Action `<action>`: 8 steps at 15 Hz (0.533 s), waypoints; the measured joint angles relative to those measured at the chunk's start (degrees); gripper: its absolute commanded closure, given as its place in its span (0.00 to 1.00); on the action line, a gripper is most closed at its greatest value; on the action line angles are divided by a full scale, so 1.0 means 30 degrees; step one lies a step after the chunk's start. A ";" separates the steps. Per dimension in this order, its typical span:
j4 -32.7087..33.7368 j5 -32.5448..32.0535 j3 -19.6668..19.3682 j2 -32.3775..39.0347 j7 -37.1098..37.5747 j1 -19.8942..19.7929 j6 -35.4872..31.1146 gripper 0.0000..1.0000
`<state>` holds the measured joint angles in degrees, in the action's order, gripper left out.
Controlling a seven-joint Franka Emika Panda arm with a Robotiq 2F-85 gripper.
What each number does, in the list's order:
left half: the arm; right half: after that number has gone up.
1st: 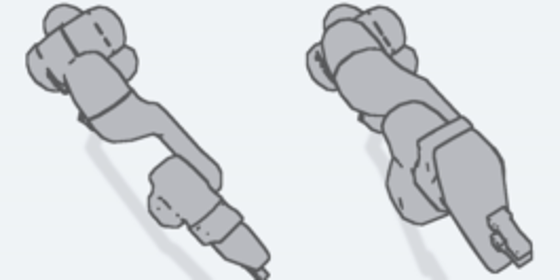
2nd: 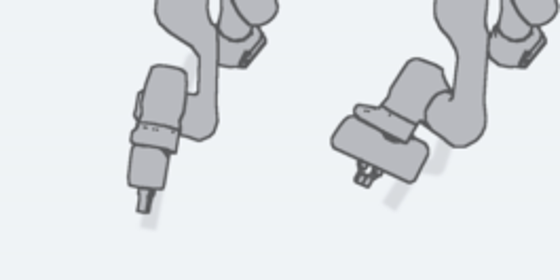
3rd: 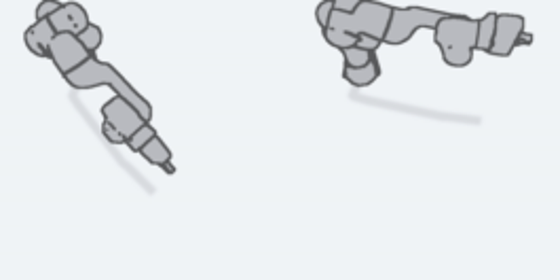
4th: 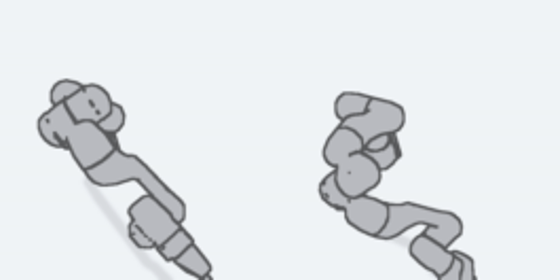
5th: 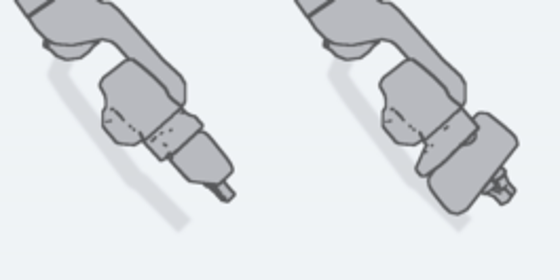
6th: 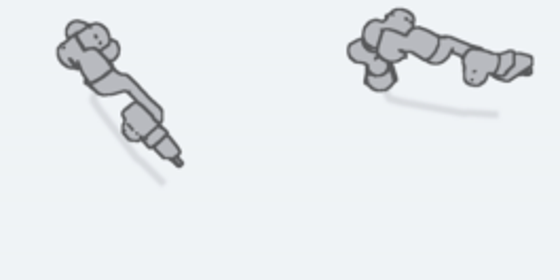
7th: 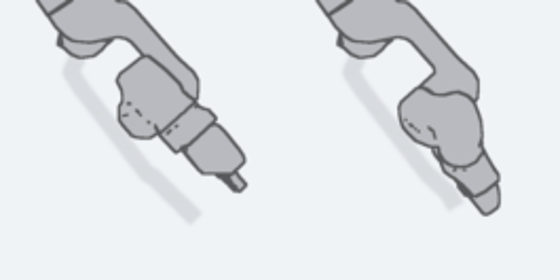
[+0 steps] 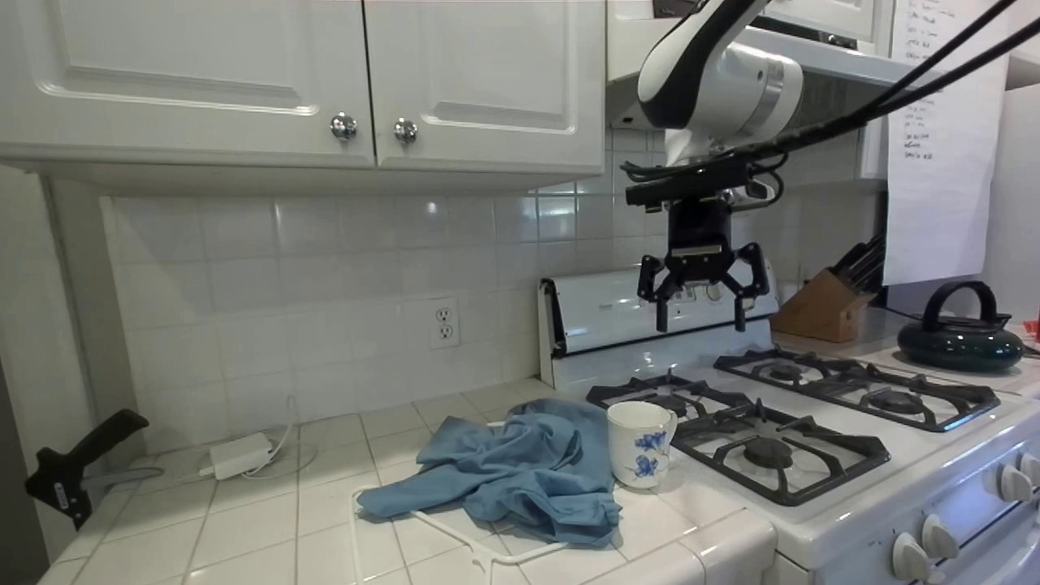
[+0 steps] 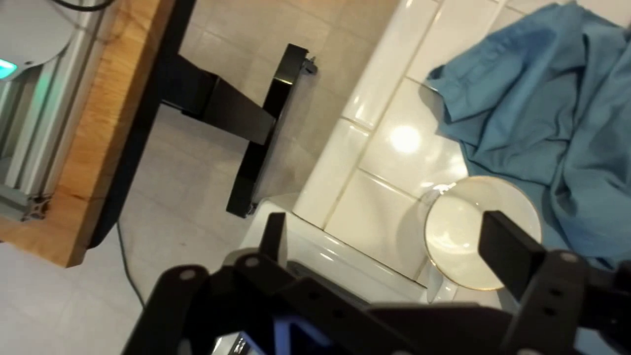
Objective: Move the white mug to the right.
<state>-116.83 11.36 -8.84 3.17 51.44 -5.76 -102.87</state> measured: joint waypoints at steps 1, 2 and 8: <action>0.0107 -0.0711 0.0174 -0.0461 -0.0106 0.0096 0.0963 0.00; 0.0245 -0.1429 0.0350 -0.0868 -0.0210 0.0185 0.1890 0.00; 0.1574 -0.6388 0.1483 -0.1774 -0.0990 0.0531 0.5996 0.00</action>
<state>-112.11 -7.81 -4.39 -2.15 48.47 -4.16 -84.89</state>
